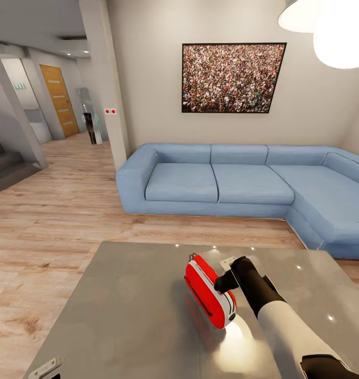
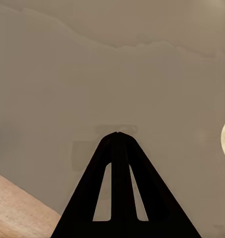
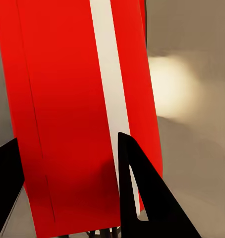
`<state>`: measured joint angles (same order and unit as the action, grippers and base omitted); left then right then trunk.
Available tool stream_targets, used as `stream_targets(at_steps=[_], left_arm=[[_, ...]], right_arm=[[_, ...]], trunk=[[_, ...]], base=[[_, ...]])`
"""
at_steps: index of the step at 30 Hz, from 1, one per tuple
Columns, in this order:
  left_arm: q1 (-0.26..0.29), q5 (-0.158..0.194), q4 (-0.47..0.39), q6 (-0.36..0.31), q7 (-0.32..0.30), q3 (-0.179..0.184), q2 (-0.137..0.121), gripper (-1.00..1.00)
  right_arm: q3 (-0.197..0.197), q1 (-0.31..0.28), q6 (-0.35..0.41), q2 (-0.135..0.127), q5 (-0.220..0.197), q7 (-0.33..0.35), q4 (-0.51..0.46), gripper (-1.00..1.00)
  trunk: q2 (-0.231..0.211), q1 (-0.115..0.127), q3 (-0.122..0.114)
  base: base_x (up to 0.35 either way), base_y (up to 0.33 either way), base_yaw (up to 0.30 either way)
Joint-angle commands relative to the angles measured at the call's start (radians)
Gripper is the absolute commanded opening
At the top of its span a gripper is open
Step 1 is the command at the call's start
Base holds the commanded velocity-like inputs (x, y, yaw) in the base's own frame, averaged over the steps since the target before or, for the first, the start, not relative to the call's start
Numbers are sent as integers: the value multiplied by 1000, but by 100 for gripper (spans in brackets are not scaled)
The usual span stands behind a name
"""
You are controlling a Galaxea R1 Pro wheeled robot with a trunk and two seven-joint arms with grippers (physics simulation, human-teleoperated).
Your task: Turn on the radio receiver that's on the table in the living room.
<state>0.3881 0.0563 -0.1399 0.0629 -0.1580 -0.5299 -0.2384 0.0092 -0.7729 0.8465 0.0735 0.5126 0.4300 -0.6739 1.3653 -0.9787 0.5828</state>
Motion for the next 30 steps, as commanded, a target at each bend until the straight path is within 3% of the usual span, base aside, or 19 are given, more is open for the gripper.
stream_targets(at_steps=[1, 19, 23, 30], left_arm=[[0, 0, 0, 0, 0, 0, 0, -100], [0, 0, 0, 0, 0, 0, -1, -100], [0, 0, 0, 0, 0, 0, 0, -100], [0, 0, 0, 0, 0, 0, 1, -100]], right_arm=[[0, 0, 0, 0, -3, -1, 0, -100], [0, 0, 0, 0, -3, -1, 2, -100], [0, 0, 0, 0, -4, -1, 2, -100], [-1, 0, 0, 0, -5, -3, 14, -100]], trunk=[[0, 0, 0], [0, 0, 0], [28, -15, 12], [28, -15, 12]], base=[[0, 0, 0], [0, 0, 0], [0, 0, 0], [0, 0, 0]])
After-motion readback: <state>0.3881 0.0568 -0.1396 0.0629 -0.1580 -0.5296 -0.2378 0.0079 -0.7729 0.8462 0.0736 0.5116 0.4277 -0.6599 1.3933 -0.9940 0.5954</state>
